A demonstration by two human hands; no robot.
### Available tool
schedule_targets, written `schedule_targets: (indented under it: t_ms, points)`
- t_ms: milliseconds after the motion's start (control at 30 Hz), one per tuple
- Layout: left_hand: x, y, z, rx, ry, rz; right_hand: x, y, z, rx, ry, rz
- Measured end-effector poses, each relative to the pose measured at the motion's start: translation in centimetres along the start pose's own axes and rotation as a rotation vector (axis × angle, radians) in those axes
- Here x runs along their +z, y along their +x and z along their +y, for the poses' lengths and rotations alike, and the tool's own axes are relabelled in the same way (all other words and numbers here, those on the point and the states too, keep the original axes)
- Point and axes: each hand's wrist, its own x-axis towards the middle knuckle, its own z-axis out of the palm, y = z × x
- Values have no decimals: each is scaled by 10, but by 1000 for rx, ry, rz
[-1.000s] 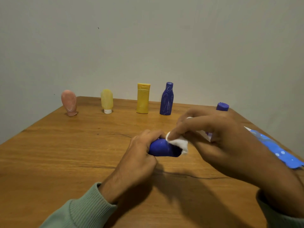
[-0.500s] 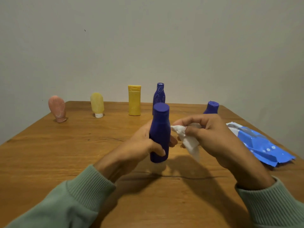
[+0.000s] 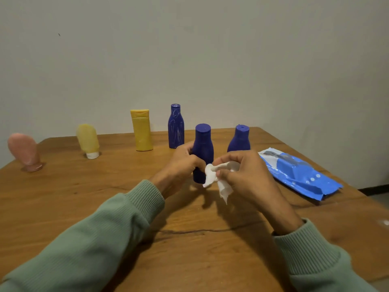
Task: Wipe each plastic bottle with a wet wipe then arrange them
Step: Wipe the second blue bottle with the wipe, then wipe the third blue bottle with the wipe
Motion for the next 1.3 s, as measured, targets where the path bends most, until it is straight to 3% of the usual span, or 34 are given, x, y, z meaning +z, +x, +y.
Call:
schedule_targets:
  t_ms: [333,1300]
  points:
    - [14,15,-12,-106,-159,60,11,6,16,0,-150,-25]
    - [5,24,-26,-85,-140,117,23,6,20,-33,-196,-111]
